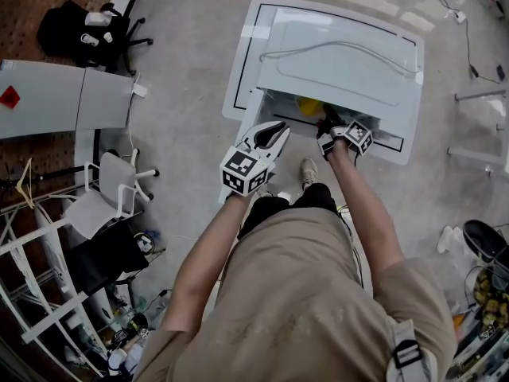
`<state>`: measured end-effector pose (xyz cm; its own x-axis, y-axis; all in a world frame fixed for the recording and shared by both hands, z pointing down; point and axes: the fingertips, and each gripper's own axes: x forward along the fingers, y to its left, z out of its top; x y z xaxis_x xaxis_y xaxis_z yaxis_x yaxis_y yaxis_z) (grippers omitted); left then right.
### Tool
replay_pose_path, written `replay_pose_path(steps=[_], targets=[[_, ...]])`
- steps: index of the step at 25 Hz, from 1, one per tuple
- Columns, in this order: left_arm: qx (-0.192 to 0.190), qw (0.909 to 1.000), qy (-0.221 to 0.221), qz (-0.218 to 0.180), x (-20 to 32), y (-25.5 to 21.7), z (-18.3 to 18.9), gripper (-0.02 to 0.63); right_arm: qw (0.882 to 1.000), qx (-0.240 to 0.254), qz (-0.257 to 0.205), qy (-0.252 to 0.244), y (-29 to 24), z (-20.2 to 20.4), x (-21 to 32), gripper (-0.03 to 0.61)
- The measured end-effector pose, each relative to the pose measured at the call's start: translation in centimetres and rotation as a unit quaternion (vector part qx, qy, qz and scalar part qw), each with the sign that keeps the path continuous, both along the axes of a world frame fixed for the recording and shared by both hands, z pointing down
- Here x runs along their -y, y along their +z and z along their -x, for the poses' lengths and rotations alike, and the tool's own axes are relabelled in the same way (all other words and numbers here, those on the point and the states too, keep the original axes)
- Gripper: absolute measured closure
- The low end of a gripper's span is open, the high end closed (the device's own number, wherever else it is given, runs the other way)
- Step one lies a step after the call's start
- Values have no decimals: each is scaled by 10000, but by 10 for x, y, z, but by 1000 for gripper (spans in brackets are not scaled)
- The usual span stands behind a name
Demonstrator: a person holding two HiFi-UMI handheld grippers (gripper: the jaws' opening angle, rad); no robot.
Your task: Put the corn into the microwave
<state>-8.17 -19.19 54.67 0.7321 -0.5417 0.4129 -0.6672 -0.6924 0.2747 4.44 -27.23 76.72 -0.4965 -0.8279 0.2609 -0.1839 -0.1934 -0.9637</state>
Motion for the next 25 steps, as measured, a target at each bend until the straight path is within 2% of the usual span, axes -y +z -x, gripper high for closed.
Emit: replay_pose_path(steps=[8,21,25], targets=[[-32,10000,-18,23,-3,-2,6,580,9995,-120,149,236,7,-10,9,554],[-31,10000,-75,-20,-11,-7,15,580,9984,-248,348,362,19,-19,8,554],[-38,10000,-84,0,-13,-6,16,580,9972,-389,550,324,25,-18,7,552]])
